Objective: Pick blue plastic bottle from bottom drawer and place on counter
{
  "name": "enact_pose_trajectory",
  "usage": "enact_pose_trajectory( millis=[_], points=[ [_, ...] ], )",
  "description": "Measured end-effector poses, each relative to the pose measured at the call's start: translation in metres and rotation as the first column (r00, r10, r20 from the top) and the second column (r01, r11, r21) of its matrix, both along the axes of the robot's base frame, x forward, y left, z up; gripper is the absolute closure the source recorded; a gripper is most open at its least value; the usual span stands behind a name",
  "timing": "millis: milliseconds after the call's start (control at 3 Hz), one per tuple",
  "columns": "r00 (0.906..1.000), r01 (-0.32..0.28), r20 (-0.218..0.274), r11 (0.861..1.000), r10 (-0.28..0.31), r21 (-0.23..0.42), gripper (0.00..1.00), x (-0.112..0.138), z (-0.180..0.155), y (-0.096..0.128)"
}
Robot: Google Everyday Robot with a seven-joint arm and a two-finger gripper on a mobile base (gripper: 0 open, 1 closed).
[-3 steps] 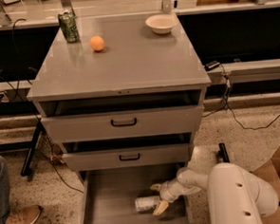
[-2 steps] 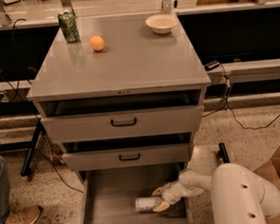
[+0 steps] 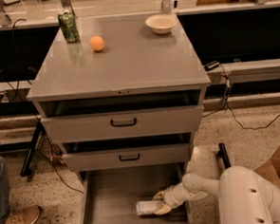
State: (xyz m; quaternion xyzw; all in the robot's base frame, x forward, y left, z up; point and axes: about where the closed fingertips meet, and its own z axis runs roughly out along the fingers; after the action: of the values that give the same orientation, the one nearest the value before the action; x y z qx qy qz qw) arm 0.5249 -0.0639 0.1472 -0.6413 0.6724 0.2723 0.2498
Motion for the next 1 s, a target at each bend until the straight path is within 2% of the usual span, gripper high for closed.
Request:
enact_pose_trajectory(
  millis=[333, 667, 1000],
  points=[
    [0.9992, -0.003, 0.04, 0.999, 0.001, 0.039, 1.0, -0.007, 0.048, -0.018],
    [0.997, -0.03, 0.073, 0.997, 0.025, 0.068, 1.0, -0.016, 0.133, -0.045],
    [0.9872, -0.096, 0.135, 0.992, 0.085, 0.078, 1.0, -0.008, 0.247, -0.075]
  ],
)
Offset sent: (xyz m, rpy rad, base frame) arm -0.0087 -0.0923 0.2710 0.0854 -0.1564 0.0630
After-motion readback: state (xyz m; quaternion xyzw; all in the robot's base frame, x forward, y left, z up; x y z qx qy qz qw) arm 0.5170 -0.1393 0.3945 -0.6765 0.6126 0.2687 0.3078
